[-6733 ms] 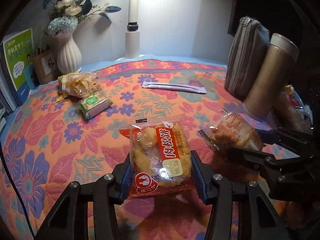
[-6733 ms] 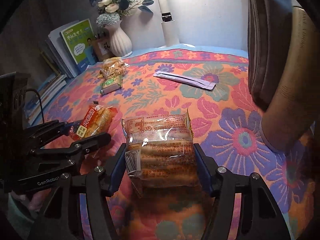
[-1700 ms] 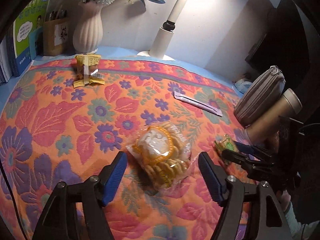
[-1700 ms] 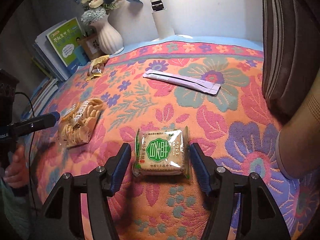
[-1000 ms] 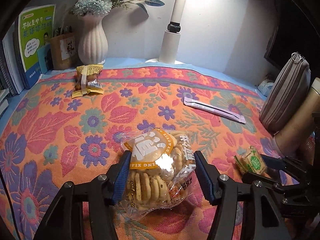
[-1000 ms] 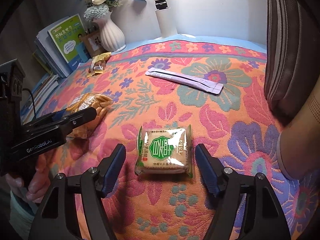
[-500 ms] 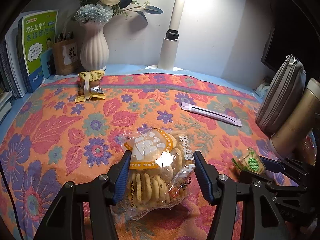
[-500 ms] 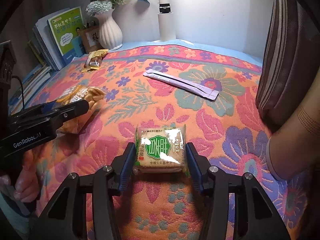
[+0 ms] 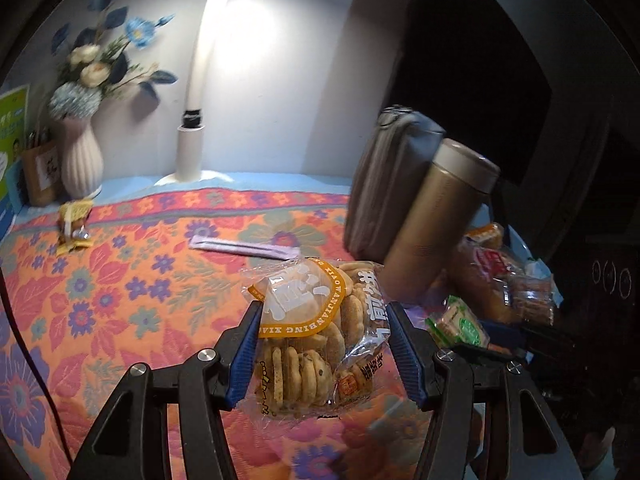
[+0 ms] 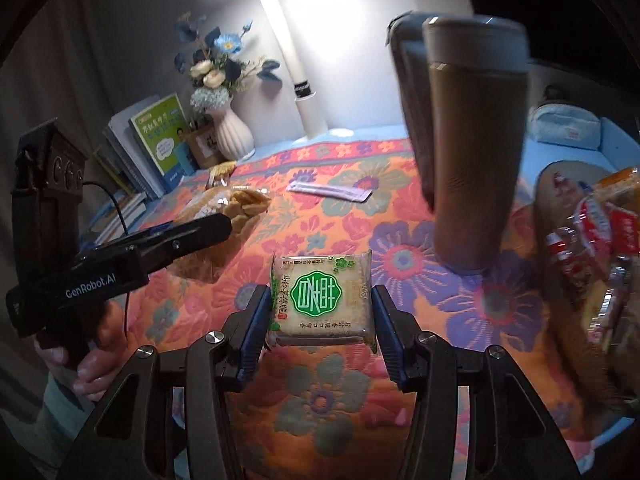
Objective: Organize snacks
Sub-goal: 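Carry cookie bag and green biscuit to the glass plate and open both tools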
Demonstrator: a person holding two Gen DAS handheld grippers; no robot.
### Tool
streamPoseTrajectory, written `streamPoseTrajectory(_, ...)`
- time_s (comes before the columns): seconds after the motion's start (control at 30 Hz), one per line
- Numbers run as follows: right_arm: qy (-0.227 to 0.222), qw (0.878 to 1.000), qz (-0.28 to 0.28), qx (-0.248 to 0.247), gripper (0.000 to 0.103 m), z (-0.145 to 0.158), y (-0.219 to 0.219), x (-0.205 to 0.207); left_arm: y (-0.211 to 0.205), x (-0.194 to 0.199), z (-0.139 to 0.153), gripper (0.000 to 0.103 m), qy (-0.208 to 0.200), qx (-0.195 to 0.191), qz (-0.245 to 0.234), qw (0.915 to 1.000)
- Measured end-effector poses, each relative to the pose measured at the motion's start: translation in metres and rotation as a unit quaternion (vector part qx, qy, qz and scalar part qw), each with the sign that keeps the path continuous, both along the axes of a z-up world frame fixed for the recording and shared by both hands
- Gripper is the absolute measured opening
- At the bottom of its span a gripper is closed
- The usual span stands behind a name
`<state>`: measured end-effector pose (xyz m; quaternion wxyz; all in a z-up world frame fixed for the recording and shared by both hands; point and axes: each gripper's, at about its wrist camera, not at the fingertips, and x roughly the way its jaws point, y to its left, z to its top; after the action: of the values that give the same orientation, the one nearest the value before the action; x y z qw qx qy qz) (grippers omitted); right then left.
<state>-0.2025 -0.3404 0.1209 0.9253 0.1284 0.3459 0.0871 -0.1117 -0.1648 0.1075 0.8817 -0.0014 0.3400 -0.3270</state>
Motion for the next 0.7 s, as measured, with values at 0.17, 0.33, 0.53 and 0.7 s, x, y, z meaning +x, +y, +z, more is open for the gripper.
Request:
streamPoseTrajectory(0.17,-0.051,0.996,-0.080,-0.004,0.049,0.030,-0.057,-0.036,-0.047,-0.030,0.030,0.058,-0.040,0.000,-0.064,0.9972)
streamPoseTrajectory(0.33,-0.066,0.985,-0.162,0.000,0.049,0.041,-0.121,-0.055,-0.107,-0.051,0.047,0.058,-0.061,-0.001,-0.123,0.9905)
streamPoseTrajectory(0.53,-0.047,0.971,-0.234,0.014,0.049,0.038,-0.177,-0.063,-0.187,-0.057,0.042,0.058,-0.061,0.028,-0.161,0.9847)
streamPoseTrajectory(0.7,-0.027,0.960,-0.278,0.023,0.049,0.034,-0.212,-0.063,-0.226,-0.056,0.033,0.058,-0.064,0.036,-0.172,0.9824)
